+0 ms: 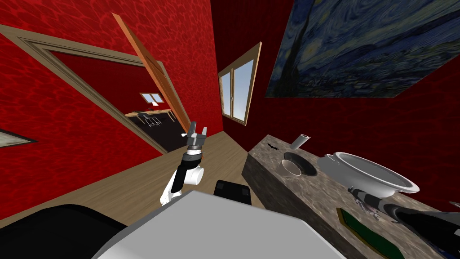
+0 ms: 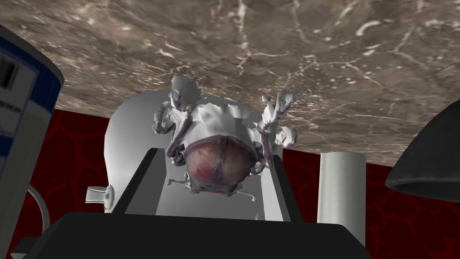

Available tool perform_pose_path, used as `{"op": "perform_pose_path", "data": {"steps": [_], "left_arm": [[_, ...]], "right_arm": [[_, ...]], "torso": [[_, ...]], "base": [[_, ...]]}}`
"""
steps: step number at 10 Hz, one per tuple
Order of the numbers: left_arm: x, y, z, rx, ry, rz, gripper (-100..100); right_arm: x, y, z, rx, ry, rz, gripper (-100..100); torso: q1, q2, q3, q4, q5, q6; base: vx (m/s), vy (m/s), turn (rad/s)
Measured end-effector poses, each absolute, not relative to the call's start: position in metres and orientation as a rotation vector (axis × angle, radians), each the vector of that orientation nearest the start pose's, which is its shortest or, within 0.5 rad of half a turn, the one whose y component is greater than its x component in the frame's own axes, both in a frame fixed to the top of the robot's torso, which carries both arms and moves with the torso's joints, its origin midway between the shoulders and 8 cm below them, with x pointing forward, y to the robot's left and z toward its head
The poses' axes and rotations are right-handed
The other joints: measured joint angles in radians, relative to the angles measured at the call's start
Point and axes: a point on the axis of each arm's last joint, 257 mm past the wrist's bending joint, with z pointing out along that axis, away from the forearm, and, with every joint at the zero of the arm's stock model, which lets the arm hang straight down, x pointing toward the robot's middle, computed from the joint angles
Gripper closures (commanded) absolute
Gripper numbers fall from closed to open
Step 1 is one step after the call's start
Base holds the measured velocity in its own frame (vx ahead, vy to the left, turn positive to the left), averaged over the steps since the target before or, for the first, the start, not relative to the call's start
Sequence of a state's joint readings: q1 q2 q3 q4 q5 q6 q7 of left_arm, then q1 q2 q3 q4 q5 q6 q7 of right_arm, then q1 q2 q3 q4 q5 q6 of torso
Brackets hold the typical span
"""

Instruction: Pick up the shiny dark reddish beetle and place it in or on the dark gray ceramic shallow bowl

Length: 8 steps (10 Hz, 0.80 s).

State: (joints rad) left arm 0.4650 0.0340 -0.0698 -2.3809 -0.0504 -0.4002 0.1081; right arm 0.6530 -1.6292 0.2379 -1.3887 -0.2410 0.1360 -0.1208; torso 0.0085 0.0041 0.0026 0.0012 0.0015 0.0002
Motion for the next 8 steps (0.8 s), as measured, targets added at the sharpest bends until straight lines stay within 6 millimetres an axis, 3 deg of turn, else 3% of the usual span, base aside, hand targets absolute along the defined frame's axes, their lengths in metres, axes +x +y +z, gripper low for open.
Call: {"op": "perform_pose_path", "data": {"steps": [4, 8], "left_arm": [[0.344, 0.242, 0.060, -0.628, 0.622, -1.459, 0], [0.344, 0.242, 0.060, -0.628, 0.622, -1.459, 0]], "right_arm": [[0.289, -0.710, -0.249, 0.608, 2.294, -0.338, 100], [0.308, -0.677, -0.242, 0.531, 2.326, -0.276, 100]], "torso": [[-0.002, -0.001, -0.001, 0.000, -0.001, -0.001], [-0.002, -0.004, -0.002, -0.001, 0.000, -0.001]], "base": [[-0.078, -0.014, -0.057], [-0.046, -0.013, -0.040]]}}
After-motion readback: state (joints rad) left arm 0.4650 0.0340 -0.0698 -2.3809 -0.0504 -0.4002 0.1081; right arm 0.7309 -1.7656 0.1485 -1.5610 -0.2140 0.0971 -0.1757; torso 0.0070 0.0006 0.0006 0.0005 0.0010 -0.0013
